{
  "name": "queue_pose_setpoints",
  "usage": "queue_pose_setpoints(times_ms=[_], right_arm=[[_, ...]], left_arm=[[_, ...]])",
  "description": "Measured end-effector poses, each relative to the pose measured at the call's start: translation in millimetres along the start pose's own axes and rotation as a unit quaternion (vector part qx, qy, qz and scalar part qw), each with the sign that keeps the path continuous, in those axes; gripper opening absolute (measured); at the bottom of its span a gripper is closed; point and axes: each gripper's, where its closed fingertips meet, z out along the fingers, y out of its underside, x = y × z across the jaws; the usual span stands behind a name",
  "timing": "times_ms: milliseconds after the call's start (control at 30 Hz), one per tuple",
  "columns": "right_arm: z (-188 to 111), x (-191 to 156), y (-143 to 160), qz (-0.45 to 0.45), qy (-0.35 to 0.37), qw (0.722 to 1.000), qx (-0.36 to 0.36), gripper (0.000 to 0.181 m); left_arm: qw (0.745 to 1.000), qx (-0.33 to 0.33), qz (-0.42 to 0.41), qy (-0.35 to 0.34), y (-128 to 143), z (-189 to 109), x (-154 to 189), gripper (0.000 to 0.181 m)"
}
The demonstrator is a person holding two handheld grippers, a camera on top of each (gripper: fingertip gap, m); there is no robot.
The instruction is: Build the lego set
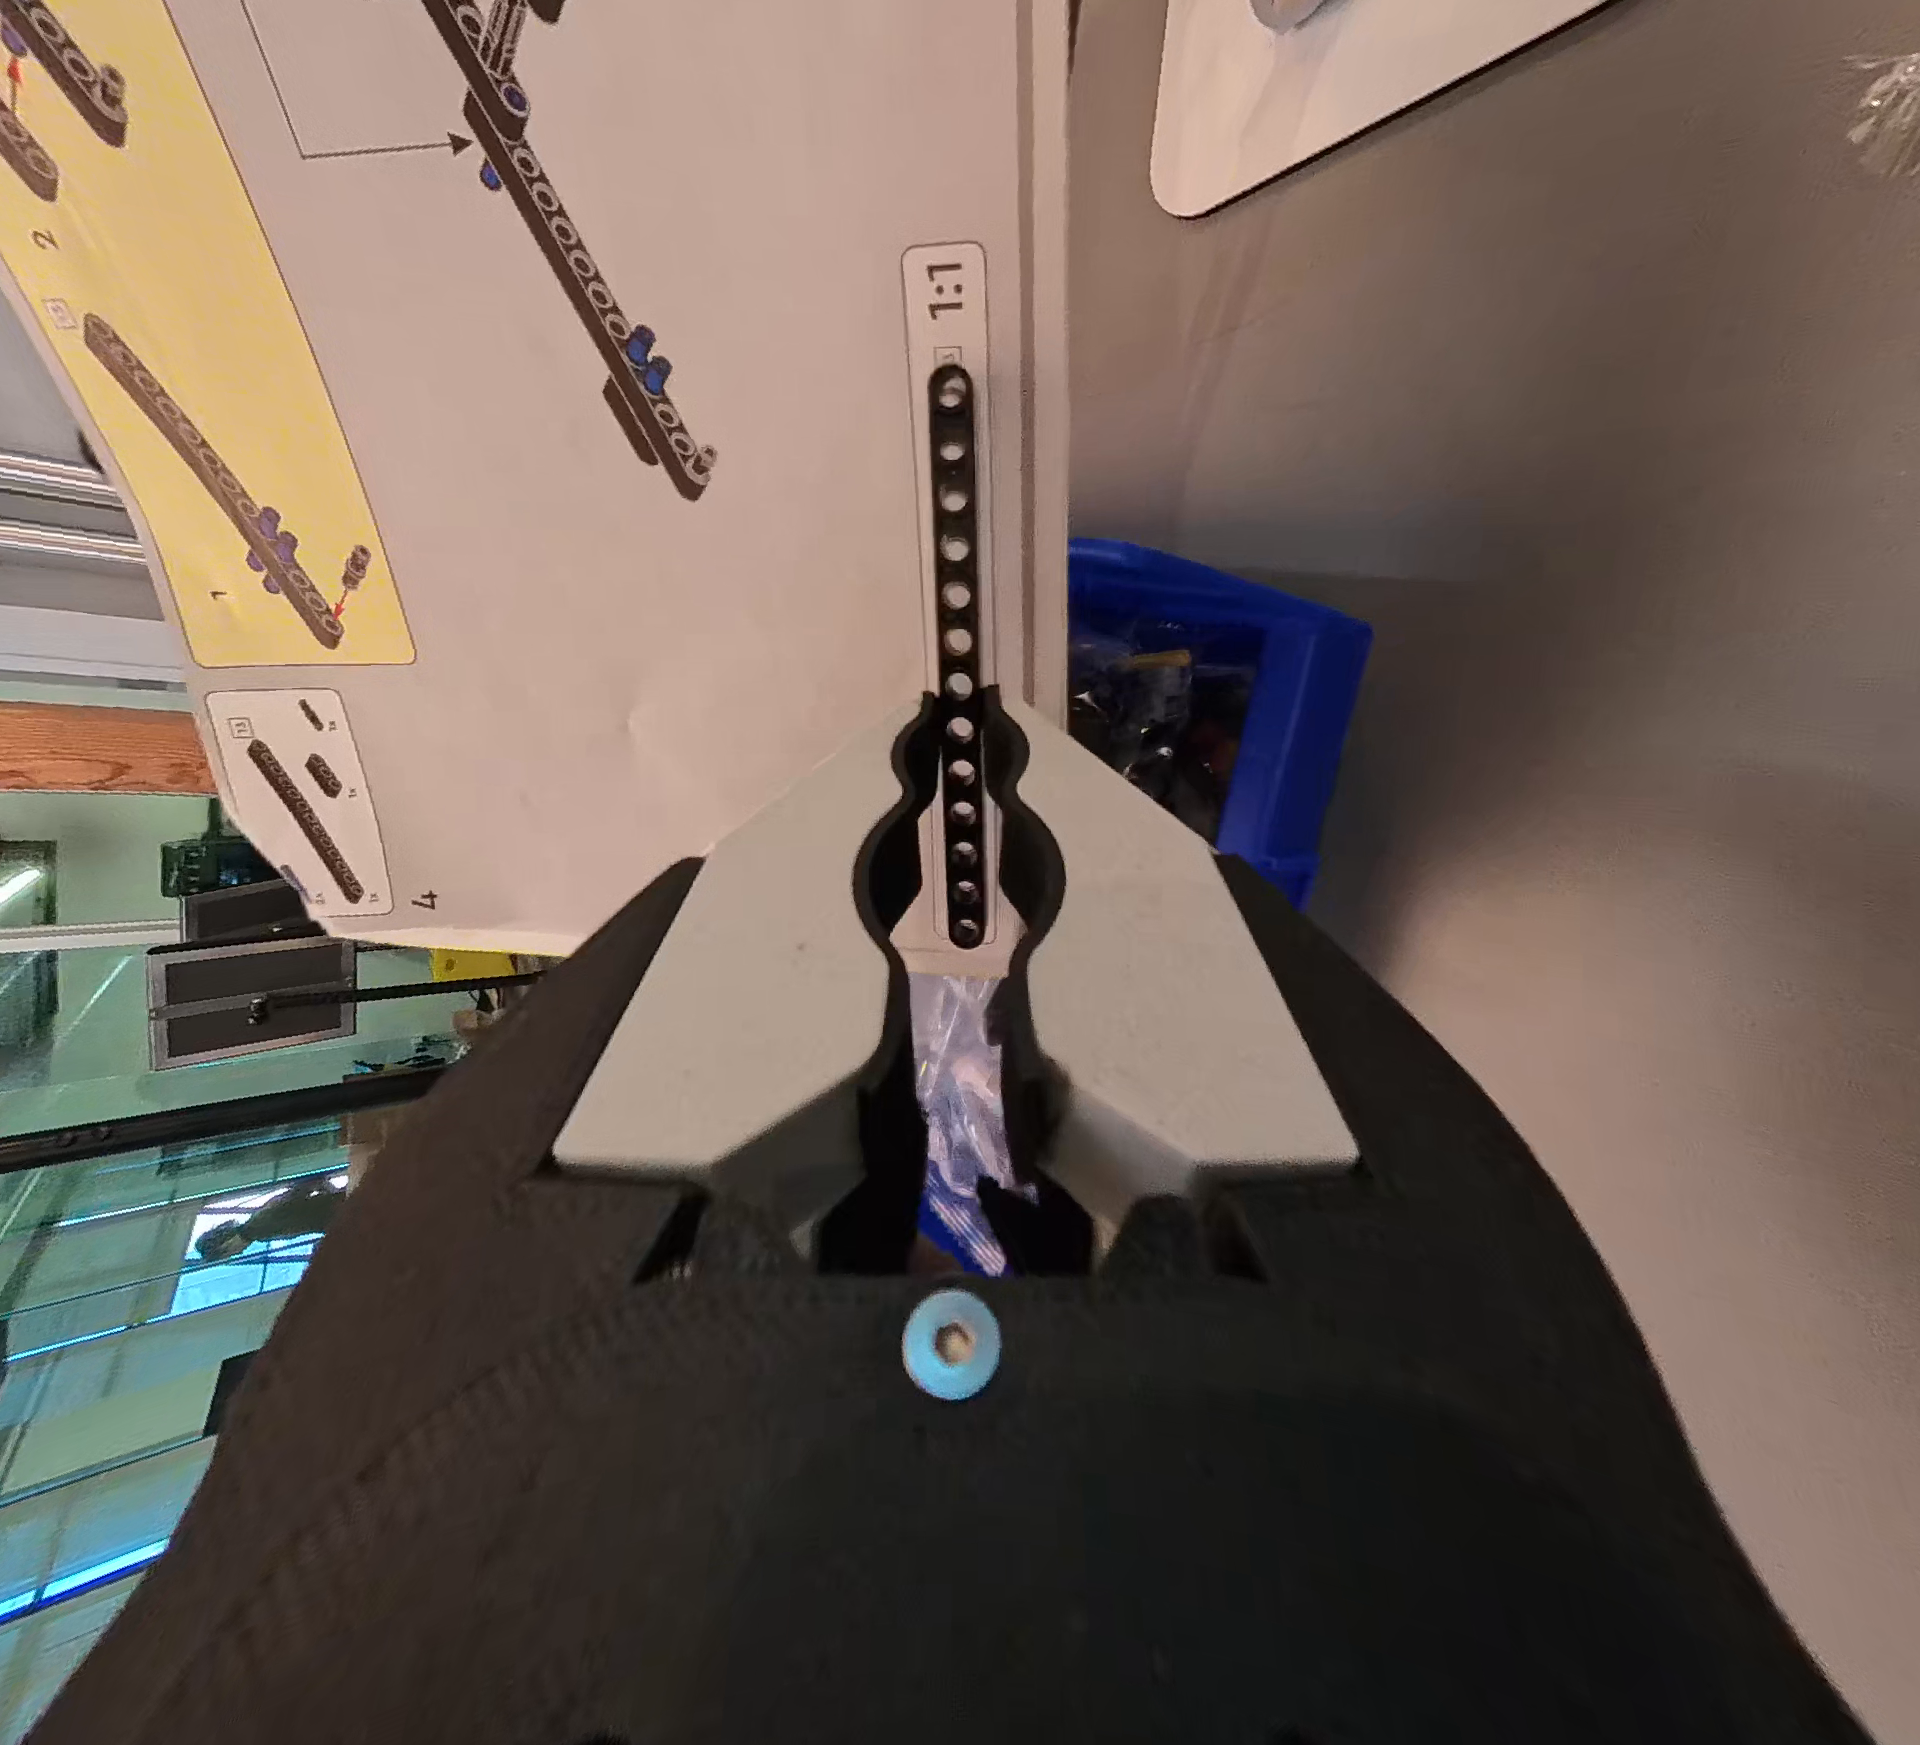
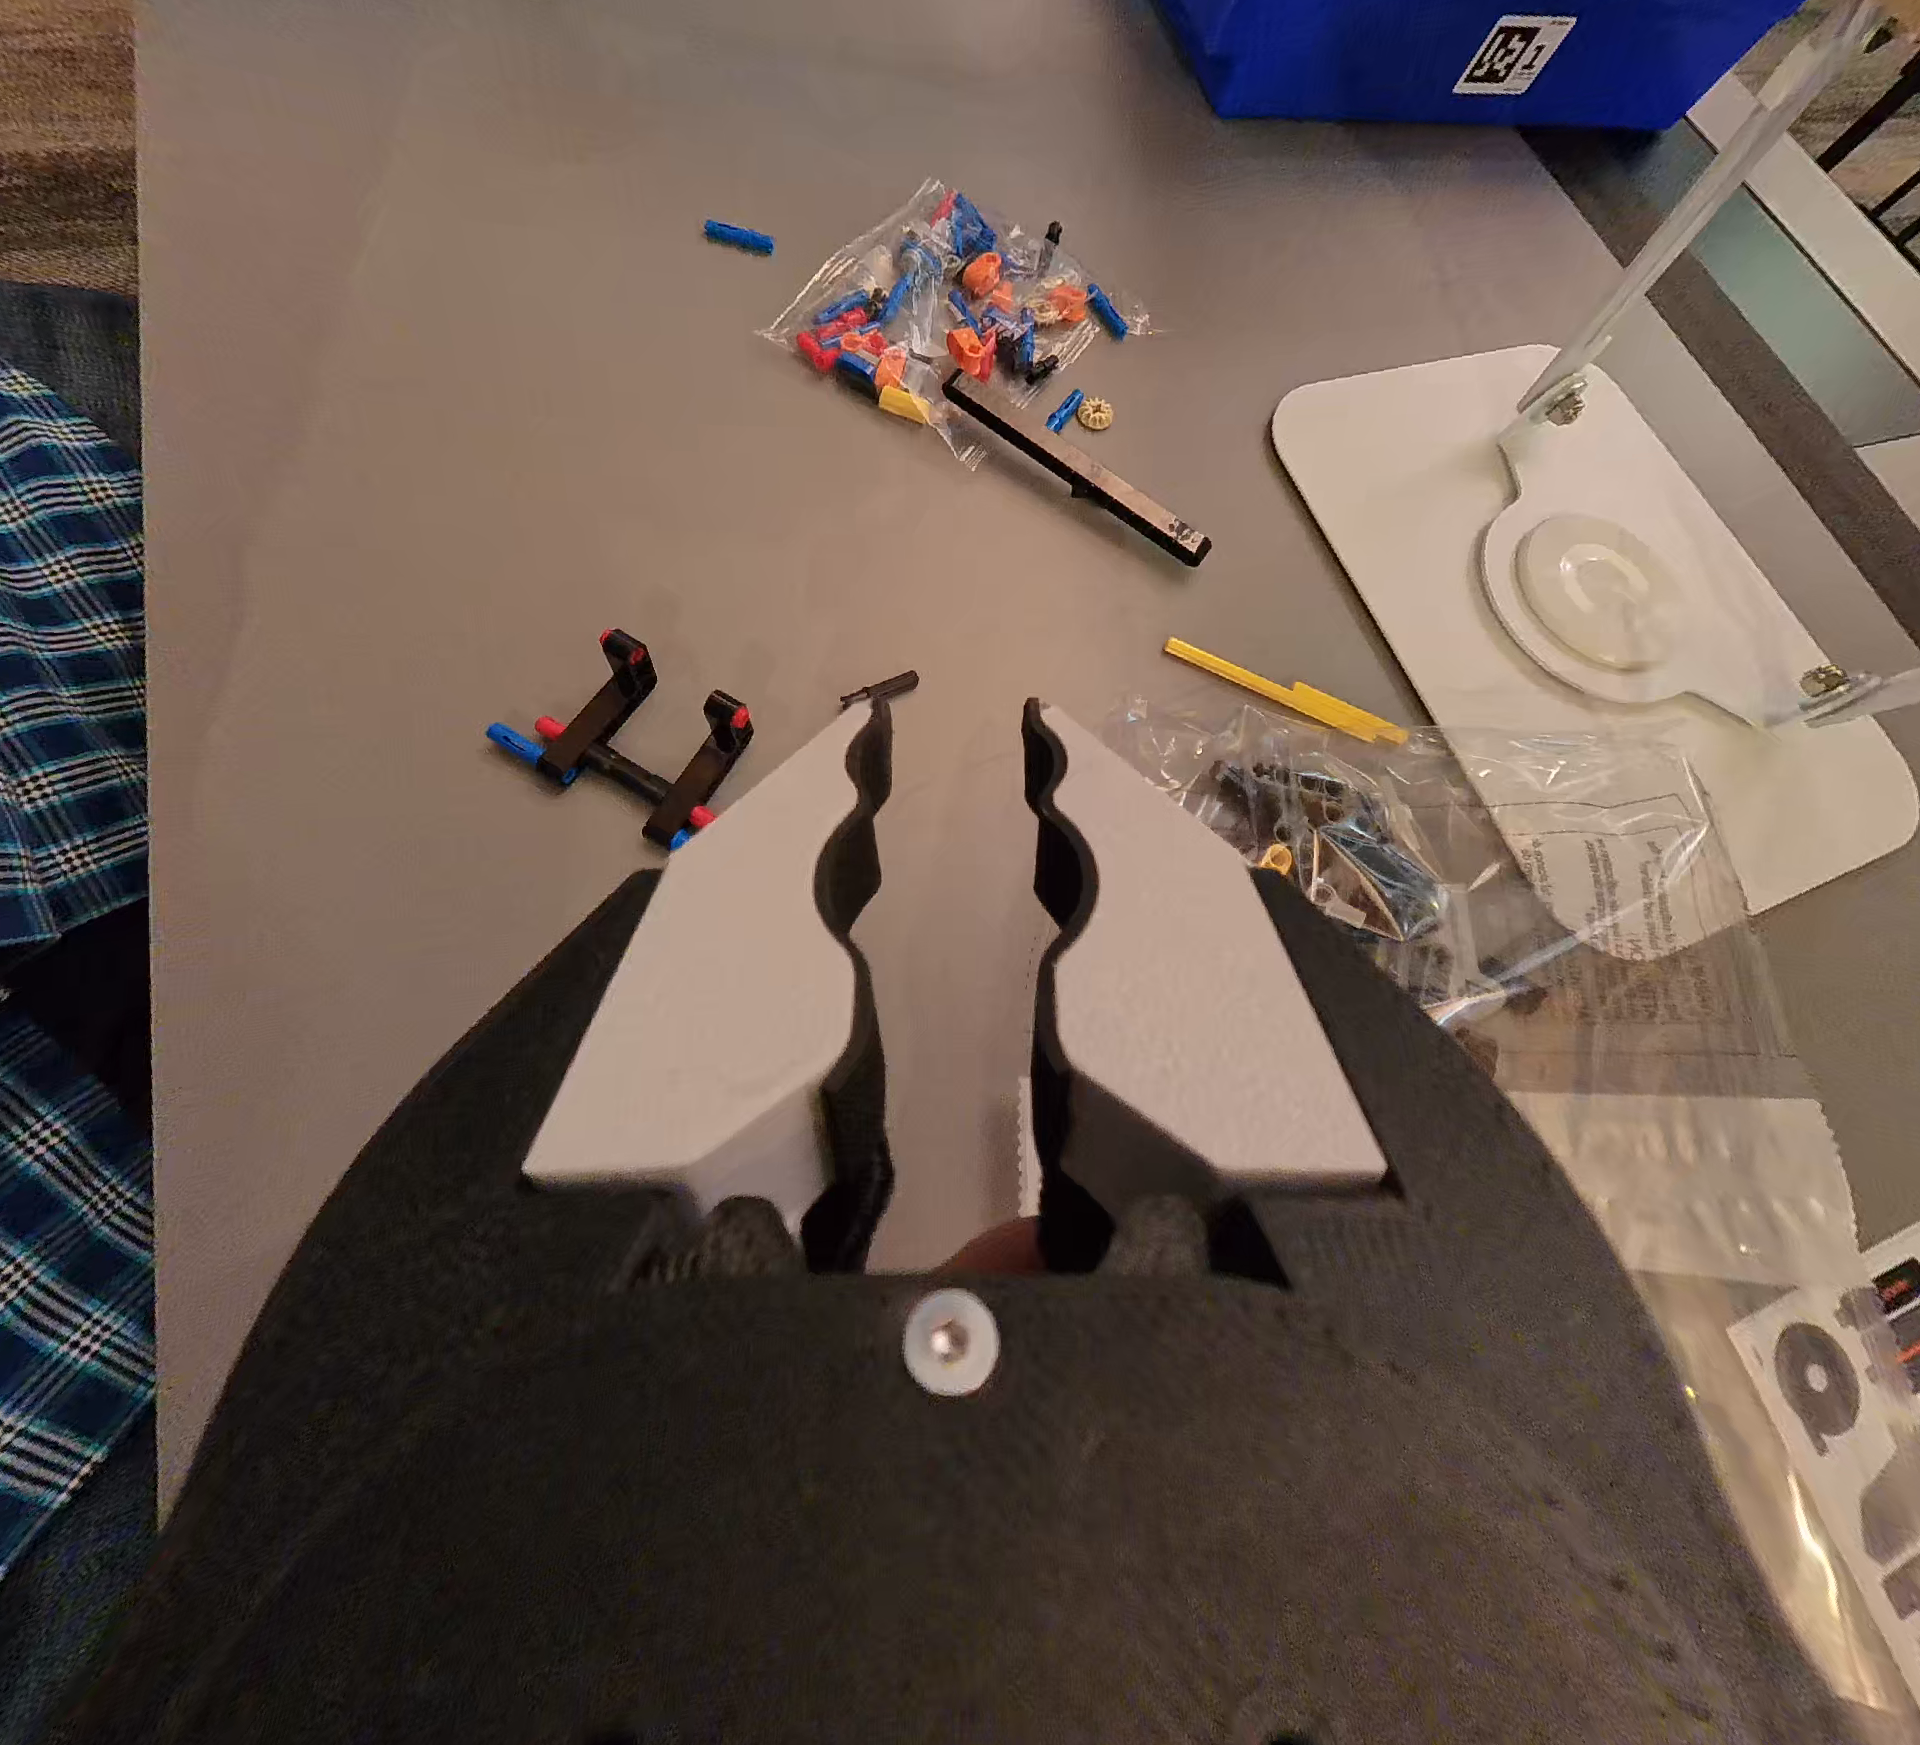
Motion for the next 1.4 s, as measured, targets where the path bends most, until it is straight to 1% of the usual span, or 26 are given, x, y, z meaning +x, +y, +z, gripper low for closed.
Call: queue_pose_setpoints(times_ms=[33,167,267,333,433,533,667,700,767,900,933,1033,1100,1167,1233,1267,1400], right_arm=[[-0.1,0.0,-0.4,0.001,0.0,1.0,0.001,0.023],[-0.6,1.2,-1.9,0.004,0.001,1.0,0.006,0.025],[-1.4,3.2,-4.4,0.004,0.006,1.0,0.007,0.028],[-1.3,4.2,-7.0,0.004,0.011,1.0,0.004,0.029],[-1.4,5.6,-15.6,0.007,0.017,1.0,0.01,0.03],[-1.9,9.7,-27.5,0.028,0.027,0.999,0.022,0.031],[0.8,14.6,-48.2,0.099,0.022,0.993,0.059,0.031],[2.8,13.7,-53.6,0.123,0.009,0.99,0.071,0.031],[7.3,21.4,-60.0,0.176,0.01,0.98,0.091,0.03],[17.4,31.7,-66.0,0.233,0.005,0.966,0.11,0.034],[19.1,32.6,-66.9,0.244,0.0,0.963,0.115,0.035],[21.0,37.5,-66.2,0.278,-0.004,0.952,0.128,0.038],[20.7,36.9,-66.2,0.291,-0.017,0.947,0.137,0.038],[19.1,38.5,-67.7,0.308,-0.025,0.939,0.152,0.036],[18.1,38.4,-71.2,0.32,-0.038,0.932,0.167,0.035],[15.9,38.0,-75.7,0.32,-0.043,0.929,0.183,0.033],[13.2,37.2,-82.5,0.302,-0.043,0.931,0.2,0.005]], left_arm=[[1.0,0.001,-0.001,0.001,-0.3,0.2,1.1,0.005],[1.0,0.005,-0.014,-0.006,-3.7,-3.9,0.3,0.005],[1.0,0.005,-0.018,-0.023,-14.6,-13.7,-0.3,0.005],[0.999,0.009,-0.02,-0.025,-29.2,-19.2,6.9,0.005],[1.0,0.01,-0.004,-0.016,-57.3,-21.5,30.2,0.004],[0.999,0.033,-0.005,-0.009,-96.2,-23.2,55.7,0.004],[0.997,0.07,0.012,-0.011,-154.8,-22.6,89.9,0.005],[0.997,0.077,0.014,-0.015,-168.4,-21.7,96.7,0.005],[0.995,0.1,0.004,-0.007,-195.3,-20.3,112.6,0.005],[0.992,0.122,-0.011,-0.012,-227.3,-19.3,126.8,0.005],[0.992,0.127,-0.016,-0.01,-233.0,-19.6,129.6,0.005],[0.992,0.126,0.0,-0.024,-241.3,-18.1,134.1,0.005],[0.992,0.124,0.001,-0.031,-244.4,-17.1,134.6,0.005],[0.99,0.136,0.001,-0.033,-250.8,-17.9,136.7,0.004],[0.991,0.128,0.006,-0.041,-252.2,-15.4,137.3,0.005],[0.99,0.134,0.003,-0.035,-254.8,-14.8,139.8,0.004],[0.989,0.142,-0.001,-0.033,-259.7,-13.0,144.2,0.004]])
